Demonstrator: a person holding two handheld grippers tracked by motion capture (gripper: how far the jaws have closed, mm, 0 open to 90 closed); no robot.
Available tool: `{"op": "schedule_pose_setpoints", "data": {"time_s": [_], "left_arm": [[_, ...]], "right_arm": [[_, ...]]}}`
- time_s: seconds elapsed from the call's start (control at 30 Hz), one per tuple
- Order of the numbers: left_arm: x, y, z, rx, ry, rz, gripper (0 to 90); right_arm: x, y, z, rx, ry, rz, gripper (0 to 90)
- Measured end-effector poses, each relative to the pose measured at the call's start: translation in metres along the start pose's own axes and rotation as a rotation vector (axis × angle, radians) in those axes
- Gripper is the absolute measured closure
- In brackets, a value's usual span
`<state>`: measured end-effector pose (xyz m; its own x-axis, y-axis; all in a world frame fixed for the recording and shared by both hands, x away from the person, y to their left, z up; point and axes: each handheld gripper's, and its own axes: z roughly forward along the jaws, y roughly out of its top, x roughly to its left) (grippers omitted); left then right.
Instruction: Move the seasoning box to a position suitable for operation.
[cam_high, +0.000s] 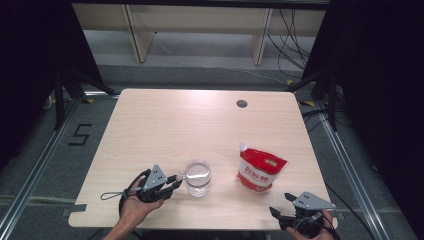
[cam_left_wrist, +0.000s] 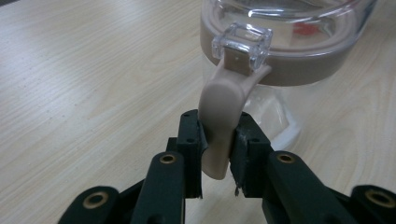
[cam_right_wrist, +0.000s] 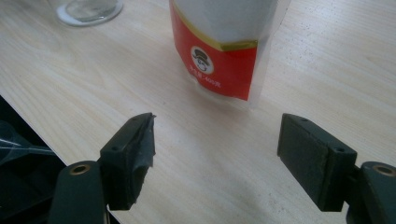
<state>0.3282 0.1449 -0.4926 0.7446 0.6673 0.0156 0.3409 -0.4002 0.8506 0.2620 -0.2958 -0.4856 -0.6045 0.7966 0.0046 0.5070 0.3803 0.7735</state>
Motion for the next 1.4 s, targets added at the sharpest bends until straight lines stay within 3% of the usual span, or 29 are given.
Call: {"op": "schedule_pose_setpoints", "data": {"time_s": [0.03, 0.07, 0.1, 0.13, 0.2, 0.4, 0.57, 0.6, 0.77, 0.8, 0.9, 0.93, 1.0, 1.1, 1.17, 1.23, 1.37, 1.4], "left_arm": [[0.0, 0.0, 0.0, 0.0, 0.0, 0.0, 74.5], [-0.001, 0.0, 0.002, -0.012, -0.026, -0.001, 74.4], [-0.001, 0.0, 0.002, -0.012, -0.026, -0.001, 74.4], [-0.004, 0.0, 0.003, -0.02, -0.03, -0.001, 74.4], [-0.005, 0.001, 0.004, -0.02, -0.044, 0.007, 74.3], [-0.011, 0.002, 0.006, -0.02, -0.084, 0.034, 74.2], [-0.016, 0.003, 0.008, -0.022, -0.09, 0.038, 74.2], [-0.015, 0.004, 0.009, -0.021, -0.104, 0.064, 74.2], [-0.018, 0.005, 0.012, -0.027, -0.122, 0.046, 74.2], [-0.019, 0.006, 0.014, -0.028, -0.128, 0.056, 74.2], [-0.02, 0.007, 0.015, -0.032, -0.122, 0.073, 74.2], [-0.021, 0.007, 0.015, -0.031, -0.124, 0.062, 74.2], [-0.021, 0.007, 0.016, -0.028, -0.122, 0.071, 74.1], [-0.02, 0.008, 0.017, -0.035, -0.143, 0.081, 74.0], [-0.021, 0.008, 0.018, -0.034, -0.144, 0.065, 73.5], [-0.021, 0.007, 0.018, -0.034, -0.142, 0.057, 64.9], [-0.024, 0.006, 0.017, -0.012, -0.127, 0.104, 42.9], [-0.026, 0.005, 0.016, -0.005, -0.122, 0.094, 42.9]], "right_arm": [[0.0, 0.0, 0.0, 0.0, 0.0, 0.0, 28.4], [0.004, 0.0, 0.0, 0.004, 0.012, 0.045, 28.4], [0.004, 0.0, 0.0, 0.004, 0.012, 0.045, 28.4], [0.001, 0.001, 0.0, -0.003, 0.004, 0.004, 28.4], [-0.001, 0.001, 0.002, -0.017, 0.004, -0.018, 28.4], [0.001, 0.001, 0.001, -0.001, 0.008, -0.004, 28.6], [0.0, 0.001, 0.002, -0.003, 0.022, -0.004, 28.7], [0.001, 0.0, 0.002, -0.005, 0.015, 0.015, 28.7], [0.001, -0.001, 0.002, 0.003, 0.023, 0.021, 28.7], [-0.001, -0.001, 0.003, -0.01, 0.031, -0.01, 28.7], [-0.001, -0.001, 0.002, -0.011, 0.026, 0.005, 28.7], [-0.003, -0.001, 0.002, -0.02, 0.023, -0.022, 28.7], [0.001, -0.001, 0.001, -0.006, 0.024, 0.011, 28.7], [0.002, -0.001, 0.003, -0.013, 0.03, 0.006, 28.7], [0.002, -0.001, 0.003, -0.007, 0.034, 0.006, 28.7], [0.002, -0.001, 0.003, -0.003, 0.033, 0.01, 28.7], [-0.001, -0.001, 0.002, -0.015, 0.021, -0.02, 28.7], [-0.002, -0.001, 0.003, -0.022, 0.024, -0.025, 28.7]]}}
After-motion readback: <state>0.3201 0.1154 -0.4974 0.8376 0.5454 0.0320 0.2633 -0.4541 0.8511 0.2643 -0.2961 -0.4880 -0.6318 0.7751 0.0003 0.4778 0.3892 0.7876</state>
